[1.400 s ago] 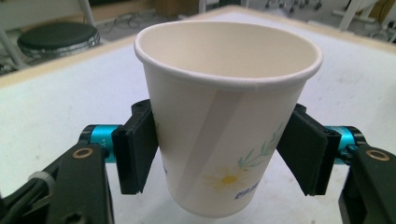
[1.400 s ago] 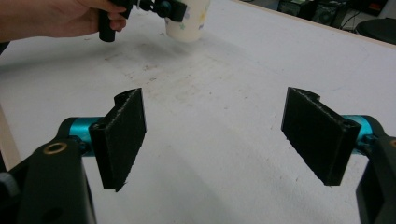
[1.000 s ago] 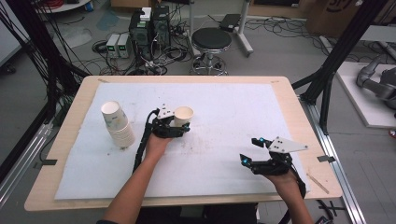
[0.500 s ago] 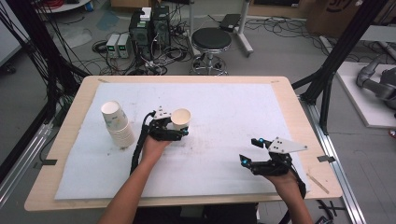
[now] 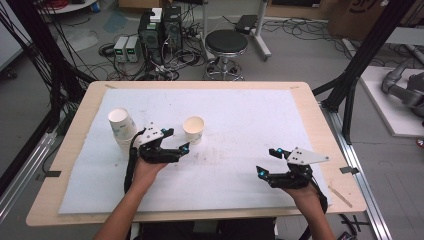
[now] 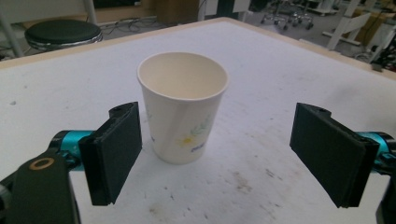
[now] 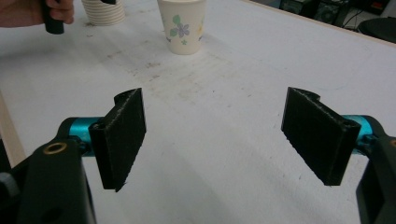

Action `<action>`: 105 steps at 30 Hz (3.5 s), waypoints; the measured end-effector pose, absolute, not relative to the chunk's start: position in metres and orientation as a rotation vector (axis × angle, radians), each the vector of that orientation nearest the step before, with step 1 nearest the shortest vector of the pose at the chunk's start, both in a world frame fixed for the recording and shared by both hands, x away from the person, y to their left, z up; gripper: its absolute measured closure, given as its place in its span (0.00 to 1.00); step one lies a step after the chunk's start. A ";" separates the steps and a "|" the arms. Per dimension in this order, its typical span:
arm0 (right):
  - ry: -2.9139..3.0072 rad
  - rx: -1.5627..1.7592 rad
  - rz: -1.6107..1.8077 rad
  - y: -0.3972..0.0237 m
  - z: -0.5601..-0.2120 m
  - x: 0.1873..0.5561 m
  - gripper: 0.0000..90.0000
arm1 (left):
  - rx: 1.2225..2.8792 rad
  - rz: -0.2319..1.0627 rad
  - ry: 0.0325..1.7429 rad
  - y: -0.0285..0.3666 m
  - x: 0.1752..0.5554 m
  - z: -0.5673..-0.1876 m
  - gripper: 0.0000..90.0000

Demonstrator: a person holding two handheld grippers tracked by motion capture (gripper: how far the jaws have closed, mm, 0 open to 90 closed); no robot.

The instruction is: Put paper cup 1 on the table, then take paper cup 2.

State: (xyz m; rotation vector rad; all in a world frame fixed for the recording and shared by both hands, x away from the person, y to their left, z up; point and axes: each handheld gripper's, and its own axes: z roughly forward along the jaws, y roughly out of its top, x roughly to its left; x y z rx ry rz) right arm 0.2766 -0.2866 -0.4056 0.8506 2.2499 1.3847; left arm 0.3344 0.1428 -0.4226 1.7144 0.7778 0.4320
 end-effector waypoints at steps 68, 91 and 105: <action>2.188 0.916 1.337 -0.288 -0.411 0.270 0.25 | 1.451 0.662 0.846 0.252 0.237 -0.402 0.22; 2.187 0.916 1.341 -0.289 -0.411 0.269 0.25 | 1.450 0.710 0.947 0.292 0.269 -0.366 0.19; 2.188 0.931 1.344 -0.291 -0.412 0.269 0.25 | 1.520 0.690 0.980 0.285 0.308 -0.352 0.19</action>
